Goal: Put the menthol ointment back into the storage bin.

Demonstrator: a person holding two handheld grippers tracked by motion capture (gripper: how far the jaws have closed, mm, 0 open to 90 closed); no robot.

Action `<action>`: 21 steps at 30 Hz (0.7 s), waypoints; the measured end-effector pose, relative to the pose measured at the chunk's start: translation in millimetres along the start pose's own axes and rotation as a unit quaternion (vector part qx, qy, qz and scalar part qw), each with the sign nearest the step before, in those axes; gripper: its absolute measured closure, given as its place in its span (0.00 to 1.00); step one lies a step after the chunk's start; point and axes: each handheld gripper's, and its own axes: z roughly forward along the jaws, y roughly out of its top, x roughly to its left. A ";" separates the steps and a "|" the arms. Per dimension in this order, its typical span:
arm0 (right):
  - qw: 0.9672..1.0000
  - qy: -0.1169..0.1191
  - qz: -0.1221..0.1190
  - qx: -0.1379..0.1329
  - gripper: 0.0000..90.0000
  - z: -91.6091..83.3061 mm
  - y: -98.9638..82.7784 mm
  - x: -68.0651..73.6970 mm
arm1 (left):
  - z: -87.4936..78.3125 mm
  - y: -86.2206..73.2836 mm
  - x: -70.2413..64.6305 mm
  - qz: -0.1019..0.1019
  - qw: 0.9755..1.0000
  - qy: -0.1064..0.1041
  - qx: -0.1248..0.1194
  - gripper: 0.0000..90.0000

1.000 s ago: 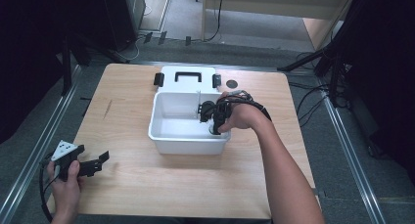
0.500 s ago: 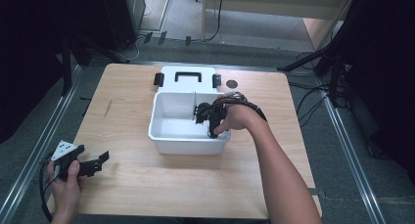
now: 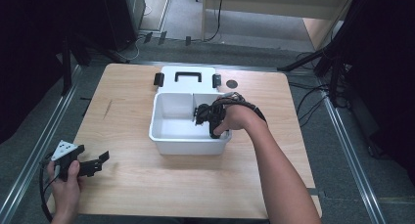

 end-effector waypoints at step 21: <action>1.000 0.006 0.001 -0.009 0.56 -2.4 -3.4 0.8 | 0.1 0.1 0.1 0.000 1.000 0.000 0.000 0.00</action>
